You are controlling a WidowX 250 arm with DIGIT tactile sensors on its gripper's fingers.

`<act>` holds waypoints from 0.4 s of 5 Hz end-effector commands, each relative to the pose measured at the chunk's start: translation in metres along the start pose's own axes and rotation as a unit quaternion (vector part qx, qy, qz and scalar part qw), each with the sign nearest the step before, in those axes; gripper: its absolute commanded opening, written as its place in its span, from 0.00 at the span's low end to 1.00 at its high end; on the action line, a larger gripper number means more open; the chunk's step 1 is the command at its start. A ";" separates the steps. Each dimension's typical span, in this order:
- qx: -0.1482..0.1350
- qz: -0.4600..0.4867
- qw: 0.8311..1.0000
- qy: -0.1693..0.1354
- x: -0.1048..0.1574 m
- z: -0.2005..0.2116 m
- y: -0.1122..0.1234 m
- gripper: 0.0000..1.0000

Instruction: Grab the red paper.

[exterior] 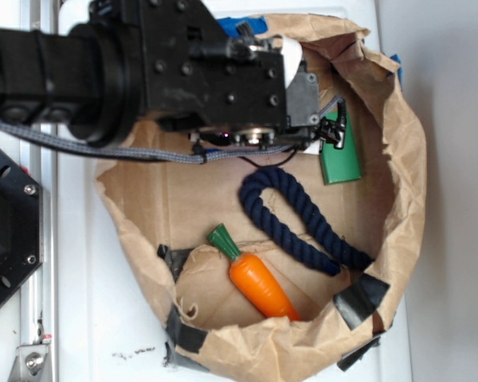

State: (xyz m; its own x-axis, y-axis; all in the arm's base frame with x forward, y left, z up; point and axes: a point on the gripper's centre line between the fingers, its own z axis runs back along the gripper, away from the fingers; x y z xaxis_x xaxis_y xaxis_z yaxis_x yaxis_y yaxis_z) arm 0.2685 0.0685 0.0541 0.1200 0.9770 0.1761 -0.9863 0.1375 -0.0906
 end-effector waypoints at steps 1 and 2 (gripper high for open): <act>-0.017 0.012 1.000 -0.012 0.009 0.005 0.000 1.00; -0.015 0.012 1.000 -0.016 0.012 0.002 -0.002 1.00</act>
State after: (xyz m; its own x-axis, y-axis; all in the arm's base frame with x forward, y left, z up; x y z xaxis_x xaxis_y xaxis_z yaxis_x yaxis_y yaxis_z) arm 0.2696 0.0712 0.0486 0.1370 0.9719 0.1916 -0.9847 0.1547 -0.0808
